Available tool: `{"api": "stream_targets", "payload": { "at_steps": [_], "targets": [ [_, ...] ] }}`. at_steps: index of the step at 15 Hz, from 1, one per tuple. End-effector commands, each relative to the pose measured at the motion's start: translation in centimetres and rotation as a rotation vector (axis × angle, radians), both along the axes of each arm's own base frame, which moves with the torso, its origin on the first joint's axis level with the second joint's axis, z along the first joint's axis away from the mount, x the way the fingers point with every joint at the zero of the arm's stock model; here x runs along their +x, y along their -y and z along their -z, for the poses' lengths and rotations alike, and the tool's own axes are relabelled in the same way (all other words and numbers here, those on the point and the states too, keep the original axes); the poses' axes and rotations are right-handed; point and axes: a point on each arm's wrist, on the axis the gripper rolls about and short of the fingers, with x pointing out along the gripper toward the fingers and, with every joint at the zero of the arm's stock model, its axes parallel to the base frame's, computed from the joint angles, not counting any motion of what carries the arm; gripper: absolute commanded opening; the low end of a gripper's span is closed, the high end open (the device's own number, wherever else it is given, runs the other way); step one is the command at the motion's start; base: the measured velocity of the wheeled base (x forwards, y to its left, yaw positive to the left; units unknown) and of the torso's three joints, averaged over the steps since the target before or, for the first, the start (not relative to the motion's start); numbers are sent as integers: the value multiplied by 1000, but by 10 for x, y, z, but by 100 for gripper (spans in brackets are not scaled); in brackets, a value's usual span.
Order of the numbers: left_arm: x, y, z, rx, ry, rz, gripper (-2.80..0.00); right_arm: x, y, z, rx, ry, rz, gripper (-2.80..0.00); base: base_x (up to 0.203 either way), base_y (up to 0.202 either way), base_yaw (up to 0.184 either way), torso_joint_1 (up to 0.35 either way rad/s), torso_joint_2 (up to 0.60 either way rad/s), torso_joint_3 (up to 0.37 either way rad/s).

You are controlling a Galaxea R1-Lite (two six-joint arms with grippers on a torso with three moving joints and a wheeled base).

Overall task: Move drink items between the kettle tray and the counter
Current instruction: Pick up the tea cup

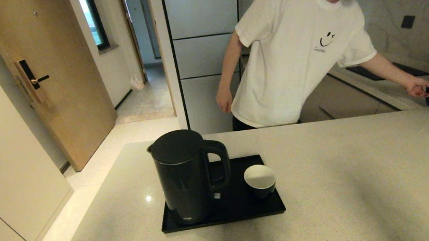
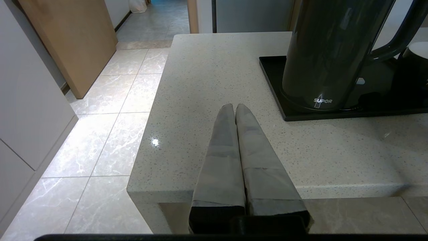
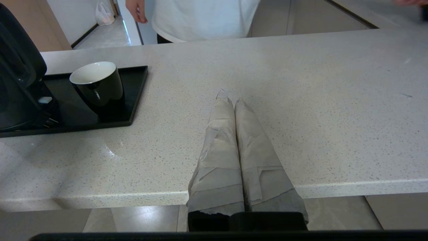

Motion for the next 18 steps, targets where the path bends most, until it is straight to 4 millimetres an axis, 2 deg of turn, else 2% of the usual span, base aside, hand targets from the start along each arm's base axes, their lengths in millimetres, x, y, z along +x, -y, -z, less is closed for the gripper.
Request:
{"api": "stream_targets", "payload": {
  "at_steps": [1, 2, 3, 6, 7, 8, 10, 12, 13, 16, 18],
  "targets": [
    [0, 0, 0, 0, 0, 0, -280, -1, 0, -7, -3, 10, 3, -280, 0, 0, 0, 0, 0, 0],
    [0, 0, 0, 0, 0, 0, -280, -3, 0, -24, 3, 32, 5, -280, 0, 0, 0, 0, 0, 0],
    [0, 0, 0, 0, 0, 0, -280, -5, 0, -54, 19, 63, 9, -280, 0, 0, 0, 0, 0, 0],
    [0, 0, 0, 0, 0, 0, -280, -23, 1, -168, 81, 145, 10, -280, 0, 0, 0, 0, 0, 0],
    [0, 0, 0, 0, 0, 0, -280, -24, 0, -189, 93, 43, -16, -280, 0, 0, 0, 0, 0, 0],
    [0, 0, 0, 0, 0, 0, -280, -21, -1, -199, 101, -104, -58, -280, 0, 0, 0, 0, 0, 0],
    [0, 0, 0, 0, 0, 0, -280, -19, -2, -210, 72, -210, -130, -280, 0, 0, 0, 0, 0, 0],
    [0, 0, 0, 0, 0, 0, -280, 6, -4, -201, 24, -329, -187, -280, 0, 0, 0, 0, 0, 0],
    [0, 0, 0, 0, 0, 0, -280, 29, -5, -184, 8, -431, -214, -280, 0, 0, 0, 0, 0, 0],
    [0, 0, 0, 0, 0, 0, -280, 113, -9, -110, -2, -777, -295, -280, 0, 0, 0, 0, 0, 0],
    [0, 0, 0, 0, 0, 0, -280, 158, -15, -72, -12, -891, -349, -280, 0, 0, 0, 0, 0, 0]
  ]
}}
